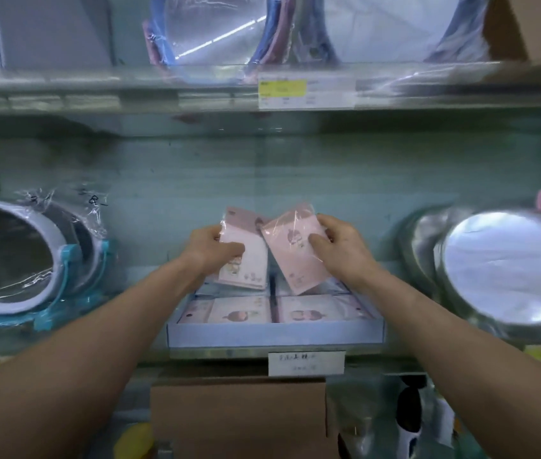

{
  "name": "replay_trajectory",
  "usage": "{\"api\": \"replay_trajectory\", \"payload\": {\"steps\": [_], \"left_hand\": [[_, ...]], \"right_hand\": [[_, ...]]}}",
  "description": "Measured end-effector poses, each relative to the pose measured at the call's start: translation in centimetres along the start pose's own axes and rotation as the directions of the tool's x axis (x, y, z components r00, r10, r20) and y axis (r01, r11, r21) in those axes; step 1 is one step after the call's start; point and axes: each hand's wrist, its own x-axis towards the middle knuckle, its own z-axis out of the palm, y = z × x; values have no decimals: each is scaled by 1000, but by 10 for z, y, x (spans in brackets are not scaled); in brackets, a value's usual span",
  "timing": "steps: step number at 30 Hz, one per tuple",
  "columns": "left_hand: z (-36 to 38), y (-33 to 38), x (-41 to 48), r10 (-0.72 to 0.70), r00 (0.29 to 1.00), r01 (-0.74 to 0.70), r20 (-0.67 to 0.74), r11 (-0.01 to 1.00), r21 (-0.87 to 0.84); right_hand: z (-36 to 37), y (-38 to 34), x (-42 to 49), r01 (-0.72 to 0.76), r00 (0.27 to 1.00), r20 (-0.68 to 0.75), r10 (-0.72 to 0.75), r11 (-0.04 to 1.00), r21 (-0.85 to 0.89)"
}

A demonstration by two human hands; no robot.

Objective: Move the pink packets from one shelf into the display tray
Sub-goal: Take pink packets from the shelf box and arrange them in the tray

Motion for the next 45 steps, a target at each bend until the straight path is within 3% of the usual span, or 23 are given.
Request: {"api": "replay_trajectory", "payload": {"steps": [4, 14, 19, 22, 28, 31, 34, 38, 45], "left_hand": [[1, -1, 0, -71, 997, 71, 20, 997, -43], [-7, 8, 7, -132, 991, 135, 30, 983, -122], [-19, 4, 8, -150, 986, 157, 67, 981, -113], [-23, 1, 7, -159, 978, 172, 132, 980, -99], [-29, -5, 1, -222, 945, 240, 241, 970, -47], [-34, -2, 1, -237, 913, 291, 333, 949, -122], [-38, 1, -1, -220, 895, 300, 387, 941, -159], [-37, -6, -4, -250, 886, 355, 390, 907, -225], [-36, -25, -2, -242, 851, 391, 465, 885, -255]], "right_hand": [[-7, 4, -2, -23, 1000, 4, 23, 998, 57], [-37, -1, 8, -51, 998, -33, 50, 998, -22], [-28, -5, 6, -205, 979, -40, 202, 975, -91], [-17, -15, 4, -279, 960, 9, 280, 960, -14], [2, -41, -4, -162, 986, 7, 164, 962, 219], [11, -51, -6, -61, 998, -19, 67, 973, 223], [20, -59, -14, -17, 995, 96, -2, 980, 198], [18, -63, -25, -106, 926, 371, 70, 991, 78], [6, -50, -30, -300, 921, 305, 241, 940, 164]]}}
